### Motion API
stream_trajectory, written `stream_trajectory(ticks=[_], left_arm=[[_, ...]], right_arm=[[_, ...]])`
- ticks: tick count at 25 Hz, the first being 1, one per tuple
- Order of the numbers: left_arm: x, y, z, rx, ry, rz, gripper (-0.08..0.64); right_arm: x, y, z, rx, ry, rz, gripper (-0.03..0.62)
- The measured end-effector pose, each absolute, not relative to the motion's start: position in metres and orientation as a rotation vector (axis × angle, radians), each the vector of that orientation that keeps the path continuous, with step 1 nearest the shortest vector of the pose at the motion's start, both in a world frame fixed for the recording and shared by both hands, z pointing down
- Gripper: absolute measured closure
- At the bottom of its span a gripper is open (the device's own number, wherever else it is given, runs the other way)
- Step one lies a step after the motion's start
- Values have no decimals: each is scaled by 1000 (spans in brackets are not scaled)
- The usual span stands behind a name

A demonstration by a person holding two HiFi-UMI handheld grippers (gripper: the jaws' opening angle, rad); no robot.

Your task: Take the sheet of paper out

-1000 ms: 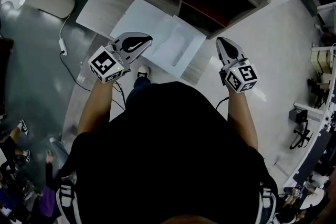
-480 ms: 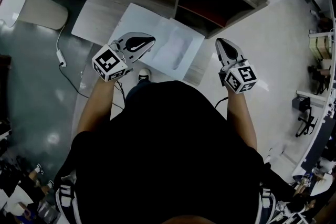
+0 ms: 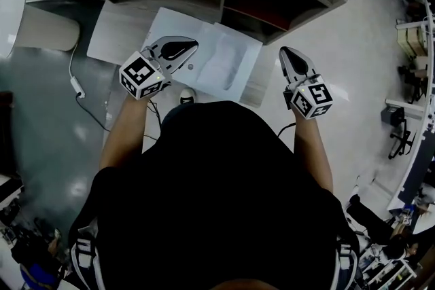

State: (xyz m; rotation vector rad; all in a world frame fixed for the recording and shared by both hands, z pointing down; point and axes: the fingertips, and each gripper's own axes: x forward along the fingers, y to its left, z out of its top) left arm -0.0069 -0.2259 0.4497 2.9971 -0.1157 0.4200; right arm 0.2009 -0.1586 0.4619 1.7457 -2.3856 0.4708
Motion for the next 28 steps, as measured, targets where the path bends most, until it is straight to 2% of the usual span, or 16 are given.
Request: stream_trajectory(ticks=[18, 28], left_arm=[[0, -275, 500, 2937, 25, 508, 538], [5, -287, 557, 2890, 117, 644, 538]], right_arm=[[194, -150, 481, 1877, -2230, 555, 578], [193, -137, 495, 1962, -2134, 610, 578]])
